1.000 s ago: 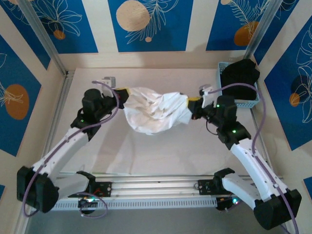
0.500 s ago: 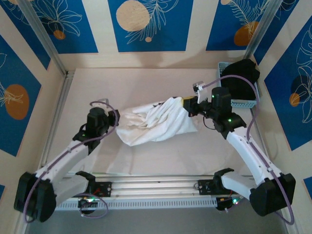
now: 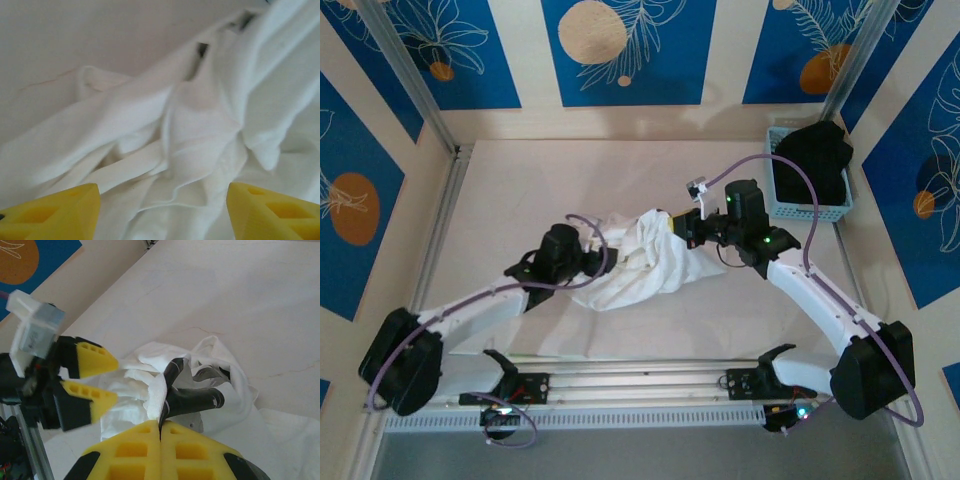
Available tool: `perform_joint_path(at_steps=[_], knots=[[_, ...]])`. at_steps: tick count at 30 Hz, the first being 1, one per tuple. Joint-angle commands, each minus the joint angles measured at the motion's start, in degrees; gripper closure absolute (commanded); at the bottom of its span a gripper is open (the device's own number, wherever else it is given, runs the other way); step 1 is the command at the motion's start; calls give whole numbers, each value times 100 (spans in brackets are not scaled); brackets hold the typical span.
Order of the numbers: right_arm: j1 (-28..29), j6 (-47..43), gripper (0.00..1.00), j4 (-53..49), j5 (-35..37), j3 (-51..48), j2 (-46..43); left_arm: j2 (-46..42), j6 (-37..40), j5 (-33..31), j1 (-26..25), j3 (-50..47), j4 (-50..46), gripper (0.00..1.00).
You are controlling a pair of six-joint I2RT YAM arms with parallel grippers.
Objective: Fold the inside-out t-shirt
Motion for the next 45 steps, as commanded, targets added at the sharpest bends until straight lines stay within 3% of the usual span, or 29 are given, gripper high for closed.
perform_joint_path(at_steps=[1,5,7,10,12,13,19,24,27,30,37,45], knots=[[8,42,100,34,25,-10,-81,674,492,261,-251,479,392,32],[-19,29,100,-20,77,-59,-208,1449,578,322,-300,932,542,34],[-36,23,100,-43,91,-87,-258,1740,571,420,-300,1138,664,43],[-81,-50,100,-249,318,-41,-340,1899,575,620,-285,1410,597,73],[-133,-87,100,-567,835,62,-433,1611,542,717,-234,1424,412,96],[-140,-112,99,-705,1104,108,-475,1373,467,833,-171,1384,346,100],[103,-524,95,-593,1857,-51,-683,-436,-457,2509,587,1028,116,100],[408,-799,94,30,2175,-338,-773,-1136,-779,3419,959,1069,-293,100],[472,-750,94,198,2197,-354,-669,-1232,-796,3607,1110,1126,-479,100],[491,-467,92,-134,2663,-123,-332,-1233,-888,3833,1258,1154,-487,100],[483,-102,76,-1406,3722,652,595,-1007,-1101,3777,1299,1223,-406,100],[1242,-119,54,-1165,2955,-141,-386,-681,-1189,3353,1302,1458,-600,100]])
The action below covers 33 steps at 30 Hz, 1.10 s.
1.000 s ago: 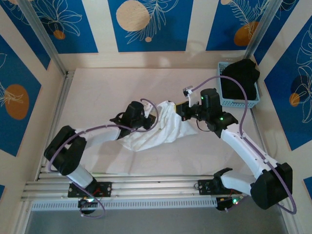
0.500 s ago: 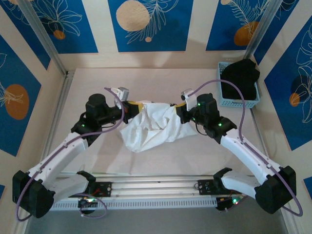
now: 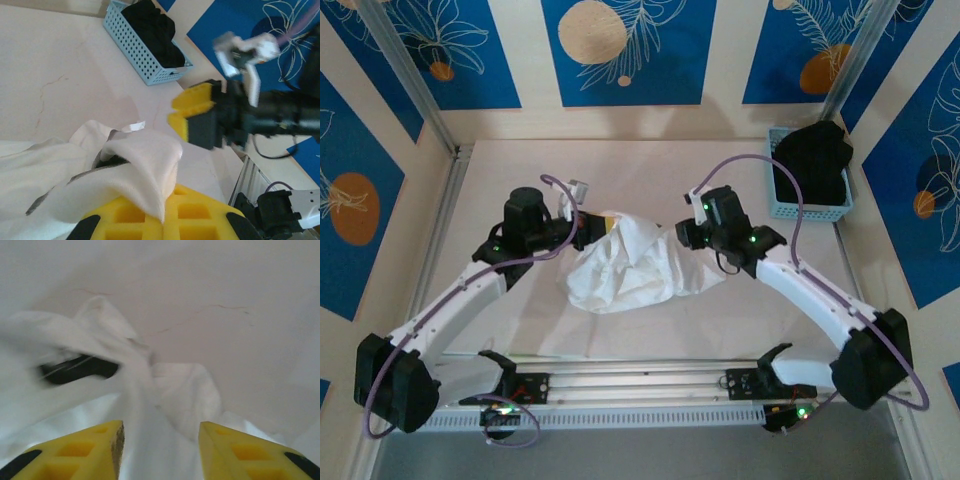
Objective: Fold the inside-out t-shirt
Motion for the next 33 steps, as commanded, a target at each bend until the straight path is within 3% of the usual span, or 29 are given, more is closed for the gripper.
perform_joint_path(at_steps=[1,5,11,13,16,18,19,21,23,28,33], knots=[[452,210,52,133,-441,-531,-566,40,-62,-154,64,269,-23,100],[896,680,38,759,-637,-1214,-535,99,-88,-159,67,304,37,100],[901,675,29,1683,-31,-1223,494,91,-99,-139,67,317,91,100],[754,648,39,2039,-41,-1123,901,118,-153,-207,81,331,139,100],[564,572,81,1976,-431,-889,1118,163,-289,-630,149,337,189,100],[465,502,97,1908,-964,-946,847,240,-292,-1236,207,327,163,100],[343,539,100,1973,-1516,-1060,625,328,-267,-1639,229,314,178,100],[-42,898,100,2244,-3000,-1278,273,665,-194,-2341,293,323,303,99],[-350,1366,100,2580,-4126,-1399,97,1147,-54,-2869,320,503,371,93],[-680,1842,100,2668,-4460,-1349,68,2294,597,-3385,323,1541,-485,67],[-945,2117,100,2805,-4541,-1336,359,1504,1039,-4297,-422,837,-808,43]])
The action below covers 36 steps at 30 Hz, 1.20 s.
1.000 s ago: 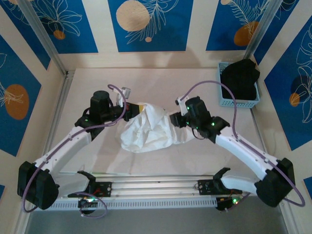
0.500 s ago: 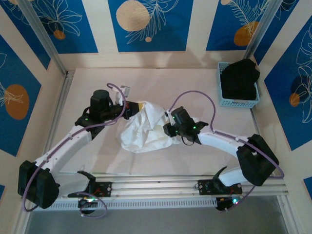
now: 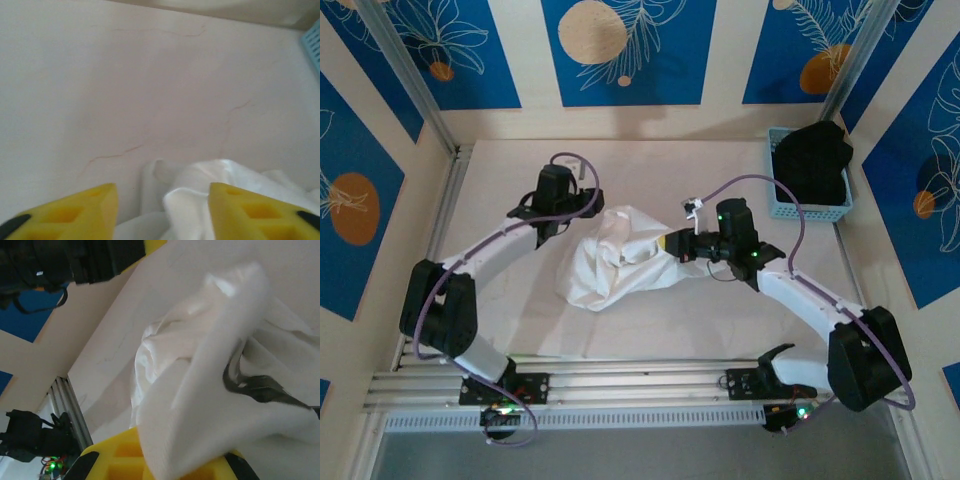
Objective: Fold the inside-out t-shirt
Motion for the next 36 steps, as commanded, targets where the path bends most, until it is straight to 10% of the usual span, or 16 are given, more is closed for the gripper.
perform_joint_path(at_steps=[1,7,19,23,27,36], knots=[[-145,346,100,226,-498,-18,214,-893,460,-749,-664,-516,-371,41],[-286,283,100,186,-544,103,394,-1489,392,354,-1566,-1515,150,41],[-421,174,100,-60,-483,67,170,166,1601,817,-1905,-656,483,37],[-502,-52,100,-364,-252,-52,-111,545,1602,848,-1901,-301,489,65],[-456,-621,100,-1033,519,-32,-460,389,1486,1330,-1875,-125,300,100],[445,-1741,89,-1558,3831,350,-689,-1065,79,3481,-1458,-508,396,100]])
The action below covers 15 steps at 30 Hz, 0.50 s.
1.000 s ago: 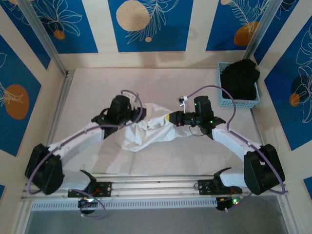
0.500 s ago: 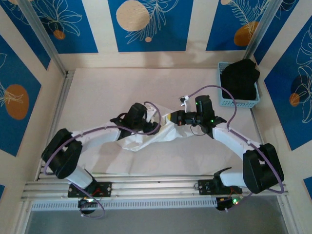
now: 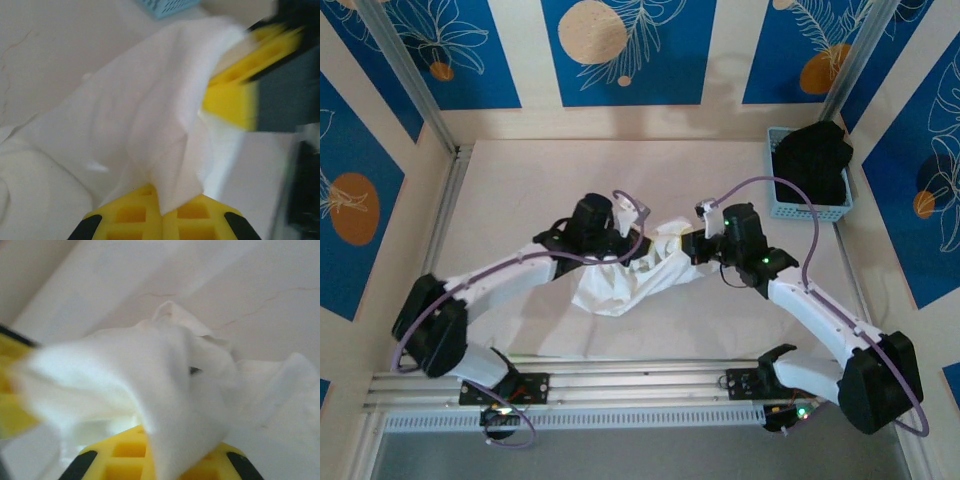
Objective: Fold the inside-out t-shirt
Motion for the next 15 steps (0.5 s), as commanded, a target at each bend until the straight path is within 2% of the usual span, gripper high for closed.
perform_joint_path(at_steps=[1,4,8,11,15], knots=[[344,-548,88,-332,1847,354,126,-555,-724,1151,155,-146,325,100],[593,-535,84,-687,2667,623,254,-735,-946,1126,250,-251,468,100],[826,-569,71,-1058,2768,620,-166,-777,-997,836,309,-216,357,100],[984,-659,62,-1113,2195,371,-787,-749,-956,682,329,-177,249,100],[1200,-504,53,-561,882,-222,-1482,-727,-929,637,347,-177,242,100]])
